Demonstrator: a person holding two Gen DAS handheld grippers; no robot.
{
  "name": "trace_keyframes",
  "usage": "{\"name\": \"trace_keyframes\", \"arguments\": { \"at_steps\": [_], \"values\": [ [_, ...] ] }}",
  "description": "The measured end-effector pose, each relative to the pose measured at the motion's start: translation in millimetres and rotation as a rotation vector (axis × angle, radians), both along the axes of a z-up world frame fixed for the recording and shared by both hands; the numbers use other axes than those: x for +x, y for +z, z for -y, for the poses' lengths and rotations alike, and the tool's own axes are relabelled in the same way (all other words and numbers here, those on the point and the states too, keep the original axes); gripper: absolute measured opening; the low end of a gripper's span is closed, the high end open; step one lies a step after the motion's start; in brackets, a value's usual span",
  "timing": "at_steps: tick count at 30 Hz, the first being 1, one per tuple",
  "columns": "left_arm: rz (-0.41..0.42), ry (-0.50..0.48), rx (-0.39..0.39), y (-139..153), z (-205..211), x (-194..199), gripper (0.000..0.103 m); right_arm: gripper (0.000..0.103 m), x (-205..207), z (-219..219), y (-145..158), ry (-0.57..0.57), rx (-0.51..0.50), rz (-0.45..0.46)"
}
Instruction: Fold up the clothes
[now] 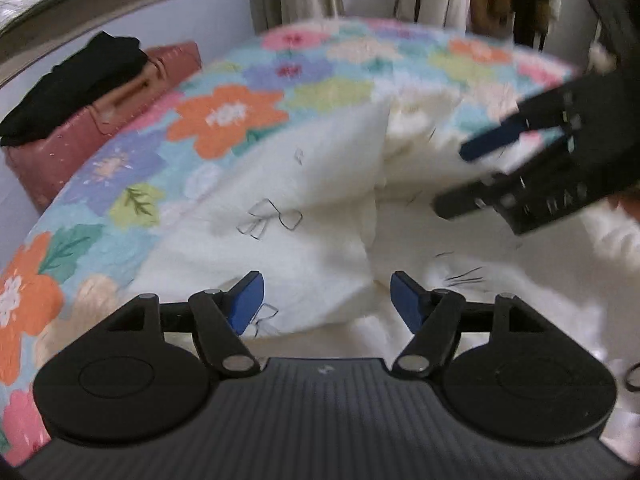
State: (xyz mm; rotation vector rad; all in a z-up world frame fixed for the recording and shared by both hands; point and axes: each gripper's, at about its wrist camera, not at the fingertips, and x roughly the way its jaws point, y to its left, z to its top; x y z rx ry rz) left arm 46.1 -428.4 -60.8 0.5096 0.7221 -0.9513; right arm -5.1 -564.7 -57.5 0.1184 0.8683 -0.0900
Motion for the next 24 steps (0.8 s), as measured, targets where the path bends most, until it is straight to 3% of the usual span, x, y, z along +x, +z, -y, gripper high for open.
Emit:
{"name": "trace_keyframes", "arguments": {
  "at_steps": [3,4,5,6,7,8,14,17,23,24],
  "values": [
    [0.057,-0.013,0.051,-17.8,15.3,7.3,0.067,0.067,22.1,13.1,-8.2,-0.045,0.019,-0.011],
    [0.053,-0.008,0.047,-16.9,15.3,11.4,0.054,0.061,27.1,18.6,-9.4,-0.067,0.017,-0.009],
    [0.04,0.004,0.038,-14.1,13.8,16.3,0.043,0.038,31.1,26.3,-9.7,-0.076,0.036,-0.007],
    [0.03,0.022,0.031,-9.8,12.0,21.8,0.016,0.011,32.1,33.7,-8.7,-0.078,0.074,-0.005],
    [0.026,0.04,0.023,-4.6,9.5,28.5,0.007,0.009,32.6,41.1,-7.6,-0.079,0.115,-0.003],
    [0.025,0.053,0.013,0.2,6.8,35.7,0.007,0.007,33.1,48.4,-6.4,-0.08,0.155,-0.001],
    [-0.033,0.163,-0.114,28.7,-21.3,85.7,0.005,0.006,27.0,73.9,11.0,-0.14,0.185,0.041],
    [-0.02,0.23,-0.171,39.7,-36.7,101.3,0.005,0.006,22.1,85.4,11.6,-0.167,0.201,0.053],
    [-0.014,0.291,-0.178,36.6,-53.5,121.6,0.005,0.006,12.3,108.3,12.8,-0.219,0.233,0.077],
    [-0.022,0.296,-0.168,34.5,-54.3,125.1,0.005,0.013,10.7,112.1,13.0,-0.228,0.239,0.081]
  ]
}}
